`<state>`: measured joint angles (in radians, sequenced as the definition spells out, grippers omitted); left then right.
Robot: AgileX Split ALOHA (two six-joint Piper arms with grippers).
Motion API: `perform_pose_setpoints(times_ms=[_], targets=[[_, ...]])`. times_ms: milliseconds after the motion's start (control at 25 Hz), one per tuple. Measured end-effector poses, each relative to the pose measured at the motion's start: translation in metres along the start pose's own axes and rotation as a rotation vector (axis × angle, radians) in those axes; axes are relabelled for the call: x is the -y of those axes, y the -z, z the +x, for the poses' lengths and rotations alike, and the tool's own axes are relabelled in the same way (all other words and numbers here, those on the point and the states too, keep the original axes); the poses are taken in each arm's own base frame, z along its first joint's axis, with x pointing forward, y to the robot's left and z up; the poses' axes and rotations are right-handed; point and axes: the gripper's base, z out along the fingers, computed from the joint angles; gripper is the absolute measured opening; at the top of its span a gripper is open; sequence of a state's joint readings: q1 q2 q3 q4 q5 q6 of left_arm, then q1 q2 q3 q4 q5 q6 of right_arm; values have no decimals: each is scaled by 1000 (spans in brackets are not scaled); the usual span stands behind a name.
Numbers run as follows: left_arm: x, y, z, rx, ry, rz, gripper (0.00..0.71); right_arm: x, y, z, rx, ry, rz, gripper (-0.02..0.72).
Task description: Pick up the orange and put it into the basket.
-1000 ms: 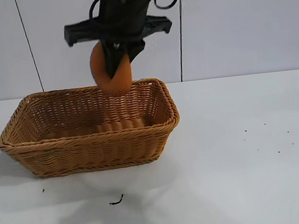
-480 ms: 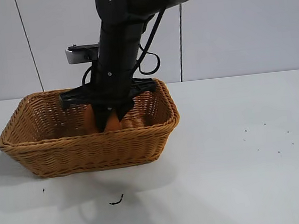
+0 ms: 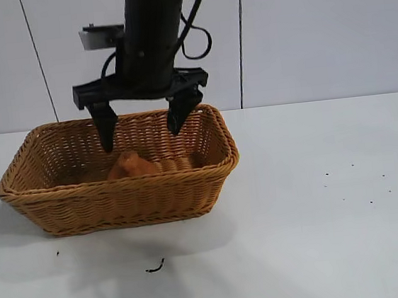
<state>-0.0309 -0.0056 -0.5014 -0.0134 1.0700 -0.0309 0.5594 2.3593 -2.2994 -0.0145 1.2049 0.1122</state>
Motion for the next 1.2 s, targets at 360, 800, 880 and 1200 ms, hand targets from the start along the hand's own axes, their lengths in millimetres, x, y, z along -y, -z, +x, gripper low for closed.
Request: perform_pose_setpoints(times_ms=[360,800,880,1200], targets=[[0,0,0,0,0,0,666,154,7,6,-2,-275,134,673],[0,0,0,0,0,0,666,273,8,55,-67,-530,195,673],[0,0,0,0,0,0,666,276,-3,69,-127,-550,181,673],[0,0,0,0,0,0,666,252,6,119,-310,-526,146,673]])
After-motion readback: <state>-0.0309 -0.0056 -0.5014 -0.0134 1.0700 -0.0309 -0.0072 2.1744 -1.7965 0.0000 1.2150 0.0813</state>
